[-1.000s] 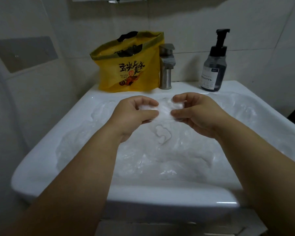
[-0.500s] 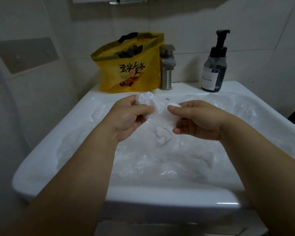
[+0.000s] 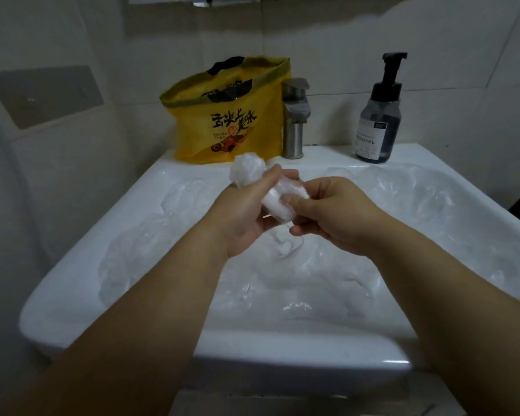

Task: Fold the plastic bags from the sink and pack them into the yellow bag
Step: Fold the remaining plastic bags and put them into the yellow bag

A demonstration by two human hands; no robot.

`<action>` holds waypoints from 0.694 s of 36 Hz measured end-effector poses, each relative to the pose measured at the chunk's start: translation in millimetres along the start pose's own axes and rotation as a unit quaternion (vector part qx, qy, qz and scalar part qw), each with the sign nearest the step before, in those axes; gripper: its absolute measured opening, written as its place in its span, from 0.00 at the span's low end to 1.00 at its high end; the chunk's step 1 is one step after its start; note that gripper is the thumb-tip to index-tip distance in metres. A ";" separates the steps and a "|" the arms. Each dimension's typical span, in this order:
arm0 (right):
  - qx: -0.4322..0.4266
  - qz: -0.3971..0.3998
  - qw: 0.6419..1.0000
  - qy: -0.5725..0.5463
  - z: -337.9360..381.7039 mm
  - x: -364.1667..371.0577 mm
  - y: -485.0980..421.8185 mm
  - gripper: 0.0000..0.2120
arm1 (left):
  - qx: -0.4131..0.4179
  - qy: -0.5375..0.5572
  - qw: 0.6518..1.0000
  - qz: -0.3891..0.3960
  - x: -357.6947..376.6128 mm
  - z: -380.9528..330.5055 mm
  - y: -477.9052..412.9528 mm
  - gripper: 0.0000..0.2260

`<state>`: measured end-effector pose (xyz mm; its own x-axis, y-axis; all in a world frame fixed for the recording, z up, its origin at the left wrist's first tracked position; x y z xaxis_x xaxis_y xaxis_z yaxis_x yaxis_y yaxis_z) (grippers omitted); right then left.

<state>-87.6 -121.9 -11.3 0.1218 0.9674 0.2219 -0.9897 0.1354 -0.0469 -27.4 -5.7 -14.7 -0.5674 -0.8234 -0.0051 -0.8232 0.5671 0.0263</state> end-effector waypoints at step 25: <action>0.040 -0.021 0.998 -0.034 9.3 -23.4 1.3 0.06 | -0.041 -0.092 0.995 0.017 -24.2 -2.2 8.7 0.07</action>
<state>-92.4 -146.4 -7.5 0.1616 0.9437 0.2885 -0.9868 0.1562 0.0416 -20.8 19.1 -12.1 -0.5953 -0.7817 -0.1861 -0.8032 0.5852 0.1111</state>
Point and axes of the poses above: each hand's wrist, its own y-axis away from the middle knuckle, its own x-axis out of the palm, z = x × y, the point moved 2 cm from there along -y, towards the middle knuckle, and after that the axes turned 15 degrees about -y, right-handed, at the moved point
